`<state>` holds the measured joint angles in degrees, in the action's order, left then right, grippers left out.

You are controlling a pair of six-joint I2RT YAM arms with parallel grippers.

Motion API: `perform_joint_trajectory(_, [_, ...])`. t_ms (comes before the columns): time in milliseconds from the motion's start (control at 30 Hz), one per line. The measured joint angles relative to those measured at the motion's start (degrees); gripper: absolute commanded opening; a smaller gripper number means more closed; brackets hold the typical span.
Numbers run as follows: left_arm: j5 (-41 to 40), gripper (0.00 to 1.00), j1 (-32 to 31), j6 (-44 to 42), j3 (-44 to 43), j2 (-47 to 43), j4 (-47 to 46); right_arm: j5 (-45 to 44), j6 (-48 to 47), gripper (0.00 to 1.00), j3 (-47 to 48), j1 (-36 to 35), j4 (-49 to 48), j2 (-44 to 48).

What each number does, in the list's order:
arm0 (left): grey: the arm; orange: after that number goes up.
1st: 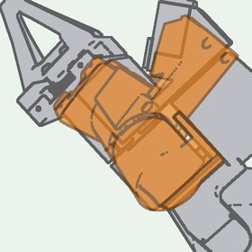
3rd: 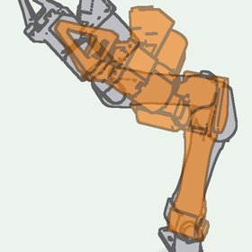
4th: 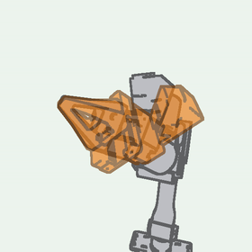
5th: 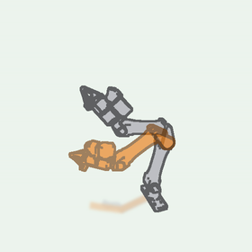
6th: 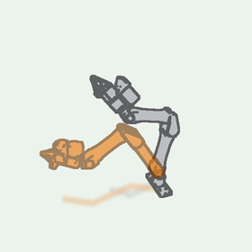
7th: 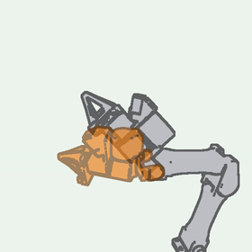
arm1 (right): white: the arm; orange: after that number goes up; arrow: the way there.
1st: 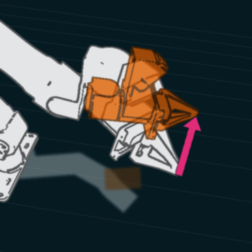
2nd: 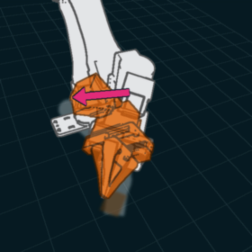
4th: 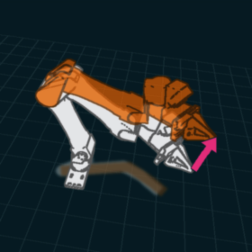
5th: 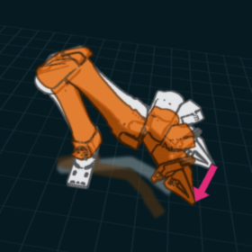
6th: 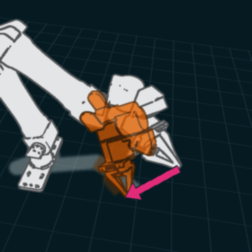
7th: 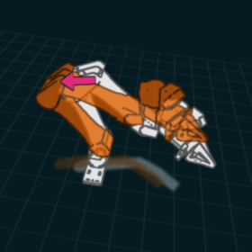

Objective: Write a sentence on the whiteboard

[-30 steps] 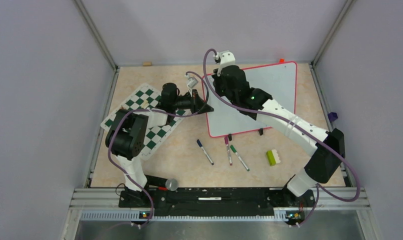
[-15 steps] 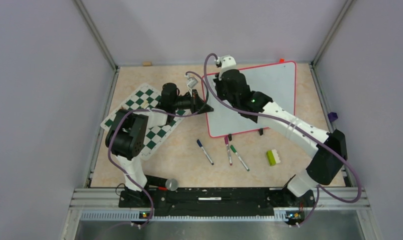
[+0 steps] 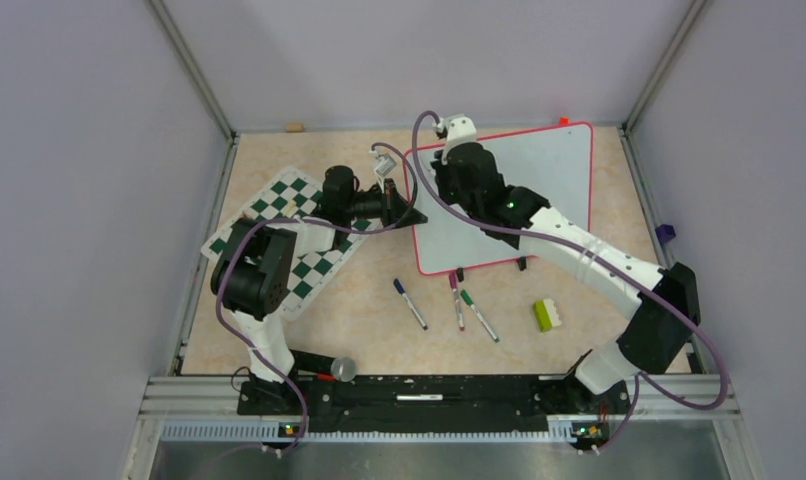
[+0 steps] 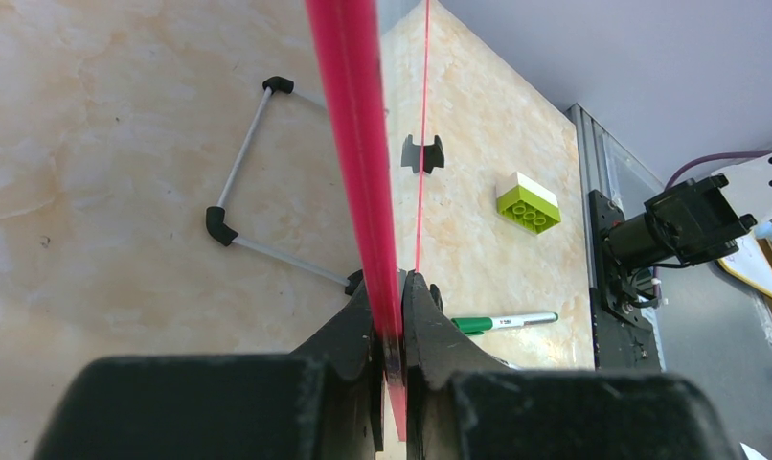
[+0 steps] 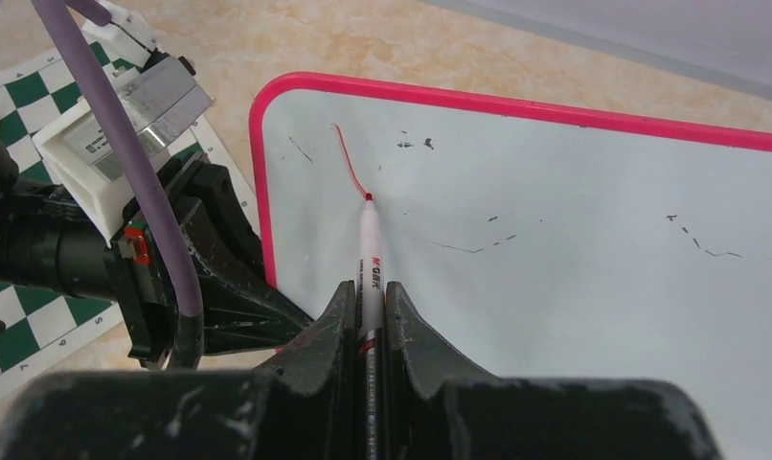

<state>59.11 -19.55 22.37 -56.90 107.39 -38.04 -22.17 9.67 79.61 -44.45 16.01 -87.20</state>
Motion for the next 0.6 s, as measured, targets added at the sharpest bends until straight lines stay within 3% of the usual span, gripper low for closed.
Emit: perform_joint_trajectory(600, [0.17,0.0,-0.02,-0.02,0.0,0.0,-0.11,0.39,-0.02,0.0,2.99,1.73,1.03,0.94])
